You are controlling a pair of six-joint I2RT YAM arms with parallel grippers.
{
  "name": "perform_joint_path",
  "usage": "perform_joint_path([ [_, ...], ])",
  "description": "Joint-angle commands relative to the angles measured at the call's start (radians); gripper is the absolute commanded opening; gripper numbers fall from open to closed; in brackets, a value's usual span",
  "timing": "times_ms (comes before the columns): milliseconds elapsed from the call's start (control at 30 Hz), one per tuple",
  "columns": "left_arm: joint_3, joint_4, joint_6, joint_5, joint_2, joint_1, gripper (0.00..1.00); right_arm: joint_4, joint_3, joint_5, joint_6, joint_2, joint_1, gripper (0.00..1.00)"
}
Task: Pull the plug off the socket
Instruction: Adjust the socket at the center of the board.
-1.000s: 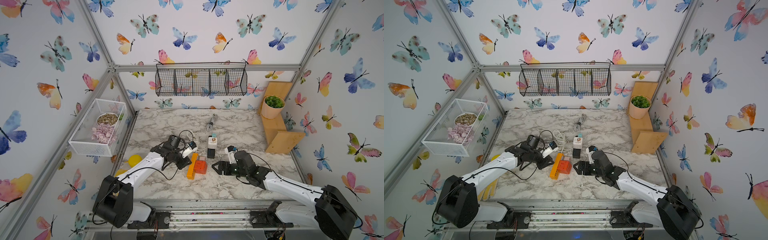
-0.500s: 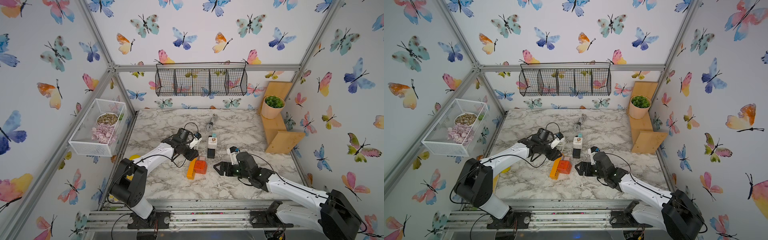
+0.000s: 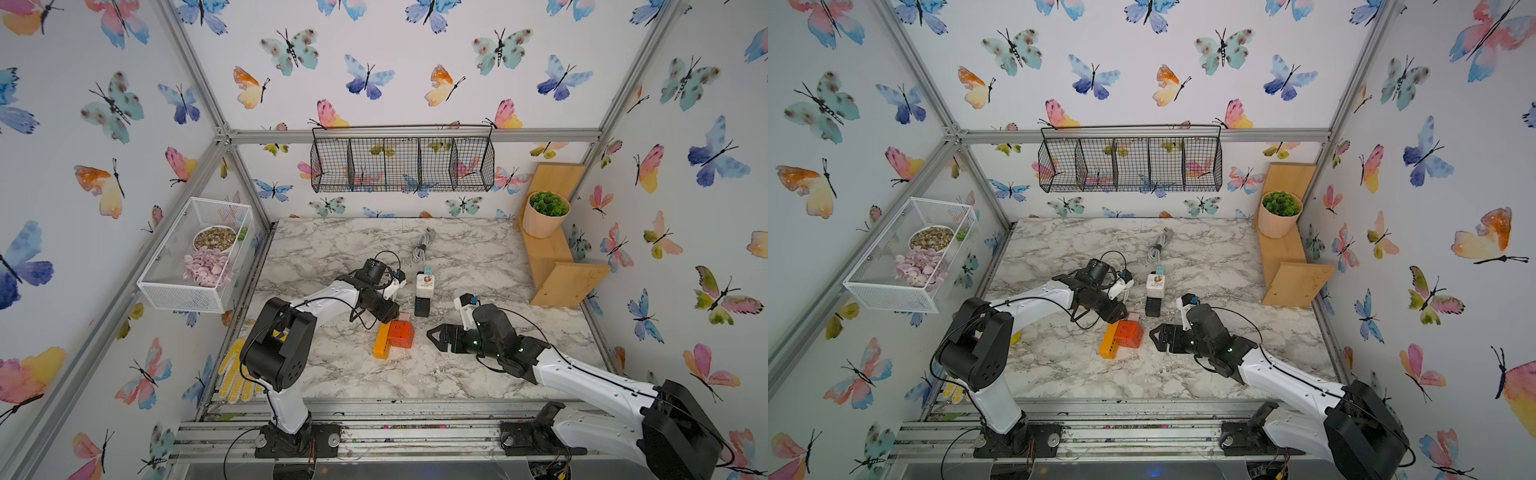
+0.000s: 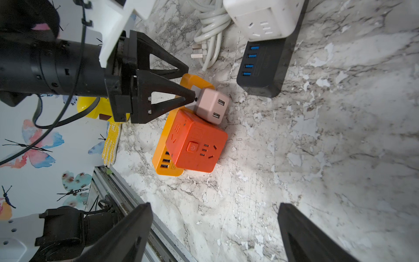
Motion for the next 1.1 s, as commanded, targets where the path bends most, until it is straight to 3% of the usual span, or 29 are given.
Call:
perform_joint_path([
  [0, -0.038, -0.006, 0.003, 0.017, 0.011, 0.025, 0.58, 0.013, 0.008, -0.023, -0.005, 0.025, 0.006, 0.94],
  [267, -0.055, -0.064, 0.025, 0.242, 0.042, 0.182, 0.41, 0.02, 0.045, -0.018, -0.018, 0.086, 0.032, 0.94],
  [433, -0.084, -0.058, 0.035, 0.275, 0.048, 0.232, 0.36, 0.024, 0.064, -0.017, -0.021, 0.113, 0.047, 0.93],
  [533, -0.085, -0.071, 0.038, 0.305, 0.072, 0.256, 0.22, 0.03, 0.08, -0.016, -0.022, 0.131, 0.059, 0.93],
  [733, -0.044, -0.116, 0.025, 0.439, 0.131, 0.331, 0.05, 0.049, 0.133, -0.014, -0.015, 0.19, 0.105, 0.93],
  [1067, 0.046, -0.203, -0.021, 0.672, 0.29, 0.487, 0.03, 0.11, 0.331, 0.029, 0.133, 0.428, 0.262, 0.91],
])
